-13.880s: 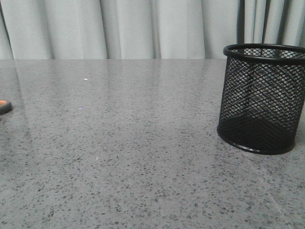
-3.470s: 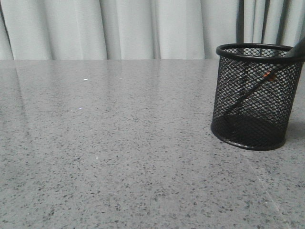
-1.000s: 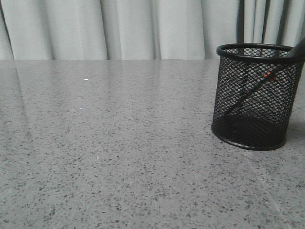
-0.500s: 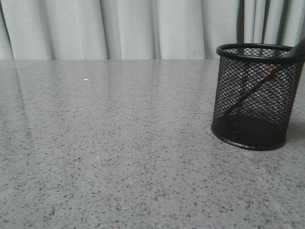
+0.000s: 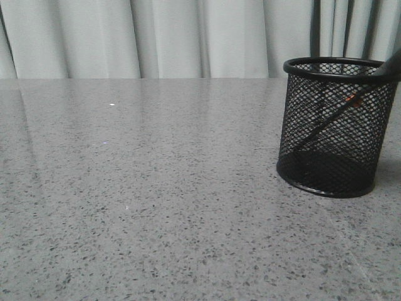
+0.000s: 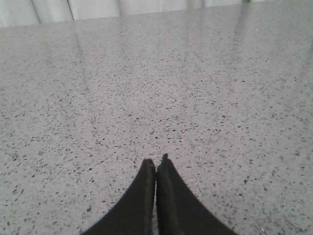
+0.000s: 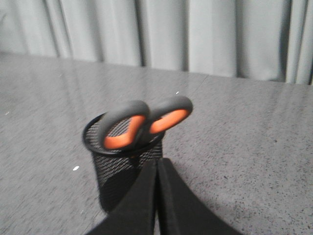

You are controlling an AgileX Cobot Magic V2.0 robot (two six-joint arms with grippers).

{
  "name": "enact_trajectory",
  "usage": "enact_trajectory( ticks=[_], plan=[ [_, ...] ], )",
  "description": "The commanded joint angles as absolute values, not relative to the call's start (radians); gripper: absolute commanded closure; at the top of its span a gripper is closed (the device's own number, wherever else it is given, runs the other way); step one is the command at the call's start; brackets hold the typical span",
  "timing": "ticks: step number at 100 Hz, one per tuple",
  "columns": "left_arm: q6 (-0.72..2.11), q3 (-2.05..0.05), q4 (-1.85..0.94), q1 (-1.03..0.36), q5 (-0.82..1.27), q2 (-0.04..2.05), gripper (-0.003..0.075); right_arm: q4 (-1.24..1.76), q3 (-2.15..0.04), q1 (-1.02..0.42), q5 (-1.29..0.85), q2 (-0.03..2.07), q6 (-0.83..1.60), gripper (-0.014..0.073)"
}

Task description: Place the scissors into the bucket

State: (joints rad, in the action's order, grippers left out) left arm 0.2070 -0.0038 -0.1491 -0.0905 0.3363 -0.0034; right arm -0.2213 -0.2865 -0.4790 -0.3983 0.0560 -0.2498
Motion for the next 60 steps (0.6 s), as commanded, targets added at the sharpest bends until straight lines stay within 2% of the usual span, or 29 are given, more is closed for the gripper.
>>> enact_trajectory(
  ticks=[1,20,43,60],
  plan=[
    [0.197,0.025,-0.154,-0.088,0.264,-0.028,0.0741,-0.154,-0.213,-0.359,-0.136,0.073,-0.261,0.0639],
    [0.197,0.025,-0.154,-0.088,0.264,-0.028,0.0741,-0.067,-0.06,-0.183,0.009,0.071,-0.259,0.0666],
    [0.197,0.025,-0.154,-0.088,0.264,-0.028,0.0741,-0.057,0.03,-0.172,0.0,0.071,-0.259,0.0666],
    [0.197,0.025,-0.154,-0.088,0.264,-0.028,0.0741,-0.051,0.026,-0.172,-0.18,0.071,-0.259,0.0666]
  ],
)
